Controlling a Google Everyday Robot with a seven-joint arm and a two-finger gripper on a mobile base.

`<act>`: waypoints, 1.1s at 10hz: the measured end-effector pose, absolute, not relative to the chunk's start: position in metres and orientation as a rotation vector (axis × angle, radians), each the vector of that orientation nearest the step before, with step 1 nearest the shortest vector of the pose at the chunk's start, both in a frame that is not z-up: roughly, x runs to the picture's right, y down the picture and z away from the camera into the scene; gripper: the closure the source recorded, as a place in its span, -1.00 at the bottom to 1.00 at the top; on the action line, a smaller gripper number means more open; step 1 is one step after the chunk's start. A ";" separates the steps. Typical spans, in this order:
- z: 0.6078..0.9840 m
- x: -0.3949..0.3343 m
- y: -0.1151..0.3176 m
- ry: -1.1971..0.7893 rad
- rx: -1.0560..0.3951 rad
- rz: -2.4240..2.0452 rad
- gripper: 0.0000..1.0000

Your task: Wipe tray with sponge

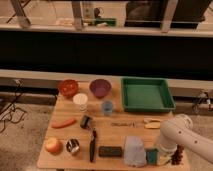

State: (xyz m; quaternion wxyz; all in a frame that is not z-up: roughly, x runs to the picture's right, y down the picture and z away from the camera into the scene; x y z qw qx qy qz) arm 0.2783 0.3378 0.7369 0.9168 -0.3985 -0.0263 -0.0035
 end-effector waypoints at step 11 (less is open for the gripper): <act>0.715 0.268 0.316 -0.087 -0.754 -0.031 1.00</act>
